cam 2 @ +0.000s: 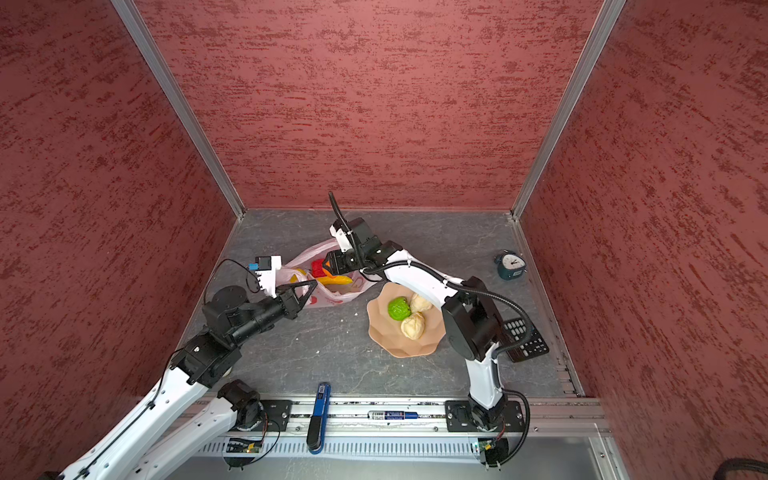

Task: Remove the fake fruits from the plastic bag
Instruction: 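Grasp the orange fruit with the right gripper and lift it out of the bag, then carry the orange fruit with the right gripper over the peach bowl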

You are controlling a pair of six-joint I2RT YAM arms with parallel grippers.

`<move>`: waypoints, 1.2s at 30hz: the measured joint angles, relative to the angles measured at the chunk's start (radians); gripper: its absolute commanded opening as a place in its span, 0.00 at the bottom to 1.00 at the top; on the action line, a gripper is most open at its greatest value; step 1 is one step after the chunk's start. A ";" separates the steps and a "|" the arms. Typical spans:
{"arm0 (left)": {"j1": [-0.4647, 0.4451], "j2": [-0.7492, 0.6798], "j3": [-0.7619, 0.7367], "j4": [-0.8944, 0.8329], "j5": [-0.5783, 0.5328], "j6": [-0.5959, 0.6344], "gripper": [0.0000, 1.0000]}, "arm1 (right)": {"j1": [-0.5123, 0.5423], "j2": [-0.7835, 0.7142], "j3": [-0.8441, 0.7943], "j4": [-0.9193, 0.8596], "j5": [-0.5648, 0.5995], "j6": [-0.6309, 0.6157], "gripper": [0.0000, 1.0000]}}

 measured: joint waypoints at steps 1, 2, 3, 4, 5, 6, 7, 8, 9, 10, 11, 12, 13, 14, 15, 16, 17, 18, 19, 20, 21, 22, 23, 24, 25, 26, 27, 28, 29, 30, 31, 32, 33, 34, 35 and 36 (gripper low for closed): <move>0.002 -0.003 0.000 -0.002 0.001 0.000 0.06 | 0.000 -0.015 0.000 -0.006 -0.015 -0.007 0.29; 0.003 -0.007 0.000 -0.003 0.002 -0.001 0.06 | 0.000 -0.029 0.000 -0.013 -0.029 -0.013 0.29; 0.005 -0.011 0.000 -0.002 0.002 -0.002 0.06 | 0.000 -0.039 0.002 -0.019 -0.042 -0.018 0.29; 0.007 -0.014 0.000 -0.002 0.002 -0.002 0.06 | 0.000 -0.045 0.005 -0.029 -0.057 -0.024 0.29; 0.009 -0.018 0.000 -0.003 0.002 -0.003 0.06 | 0.000 -0.050 0.010 -0.040 -0.069 -0.030 0.29; 0.011 -0.023 0.000 -0.003 0.002 -0.003 0.06 | 0.000 -0.052 0.014 -0.046 -0.081 -0.035 0.29; 0.014 -0.027 0.000 -0.003 0.002 -0.003 0.06 | 0.000 -0.053 0.017 -0.055 -0.092 -0.042 0.30; 0.016 -0.031 0.000 -0.003 0.002 -0.003 0.06 | 0.000 -0.056 0.018 -0.063 -0.103 -0.047 0.30; 0.017 -0.036 0.000 -0.005 0.002 -0.003 0.06 | 0.000 -0.058 0.018 -0.071 -0.111 -0.051 0.30; 0.019 -0.040 0.000 -0.007 0.002 -0.003 0.06 | 0.000 -0.060 0.018 -0.079 -0.118 -0.056 0.30; 0.019 -0.044 0.000 -0.010 0.002 -0.002 0.06 | -0.001 -0.061 0.018 -0.083 -0.123 -0.060 0.30; 0.020 -0.047 0.000 -0.013 0.002 -0.002 0.06 | -0.001 -0.061 0.018 -0.086 -0.126 -0.063 0.29; 0.020 -0.051 0.000 -0.017 0.002 -0.002 0.06 | -0.001 -0.061 0.018 -0.090 -0.127 -0.065 0.29; 0.021 -0.052 0.000 -0.020 0.002 -0.002 0.06 | -0.001 -0.061 0.019 -0.093 -0.128 -0.068 0.29; 0.023 -0.054 0.000 -0.021 0.002 -0.001 0.06 | -0.002 -0.061 0.019 -0.095 -0.129 -0.069 0.29; 0.026 -0.056 0.000 -0.025 0.002 0.000 0.06 | -0.002 -0.061 0.020 -0.096 -0.134 -0.070 0.29; 0.029 -0.057 0.000 -0.026 0.002 0.000 0.06 | -0.002 -0.060 0.021 -0.095 -0.141 -0.071 0.29; 0.031 -0.057 0.000 -0.026 0.002 0.000 0.06 | -0.002 -0.060 0.023 -0.097 -0.151 -0.073 0.29; 0.034 -0.057 0.000 -0.027 0.002 0.001 0.06 | -0.002 -0.060 0.027 -0.099 -0.161 -0.077 0.28; 0.038 -0.057 0.000 -0.030 0.002 0.001 0.06 | -0.002 -0.060 0.032 -0.102 -0.172 -0.082 0.28; 0.042 -0.057 0.000 -0.034 0.002 0.001 0.06 | -0.002 -0.060 0.040 -0.109 -0.180 -0.087 0.28; 0.046 -0.057 0.001 -0.039 0.002 0.001 0.06 | -0.002 -0.060 0.048 -0.115 -0.187 -0.093 0.28; 0.051 -0.057 0.002 -0.043 0.002 0.001 0.06 | -0.002 -0.063 0.055 -0.122 -0.192 -0.100 0.28; 0.055 -0.056 0.003 -0.046 0.003 0.001 0.06 | -0.002 -0.068 0.056 -0.125 -0.194 -0.105 0.28; 0.060 -0.056 0.004 -0.048 0.005 0.001 0.06 | -0.002 -0.079 0.056 -0.137 -0.195 -0.110 0.28; 0.064 -0.056 0.005 -0.050 0.007 0.001 0.06 | -0.003 -0.093 0.055 -0.150 -0.194 -0.114 0.28; 0.068 -0.055 0.008 -0.051 0.009 0.001 0.06 | -0.003 -0.114 0.054 -0.163 -0.190 -0.117 0.28; 0.071 -0.054 0.009 -0.052 0.011 0.001 0.06 | -0.004 -0.143 0.053 -0.177 -0.184 -0.119 0.28; 0.072 -0.052 0.010 -0.051 0.014 0.001 0.06 | -0.005 -0.174 0.053 -0.189 -0.172 -0.120 0.28; 0.075 -0.050 0.011 -0.051 0.018 0.001 0.06 | -0.007 -0.214 0.052 -0.200 -0.155 -0.120 0.28; 0.076 -0.047 0.011 -0.051 0.019 0.001 0.06 | -0.012 -0.262 0.050 -0.208 -0.126 -0.120 0.28; 0.077 -0.045 0.011 -0.052 0.021 0.001 0.06 | -0.018 -0.307 0.045 -0.212 -0.099 -0.119 0.28; 0.077 -0.042 0.012 -0.051 0.024 0.001 0.06 | -0.026 -0.359 0.039 -0.216 -0.069 -0.117 0.28; 0.079 -0.040 0.013 -0.053 0.026 0.001 0.06 | -0.037 -0.411 0.032 -0.220 -0.029 -0.114 0.28; 0.080 -0.038 0.014 -0.054 0.027 0.002 0.06 | -0.050 -0.455 0.029 -0.226 0.009 -0.111 0.28; 0.082 -0.036 0.016 -0.056 0.029 0.003 0.06 | -0.066 -0.501 0.025 -0.234 0.056 -0.106 0.28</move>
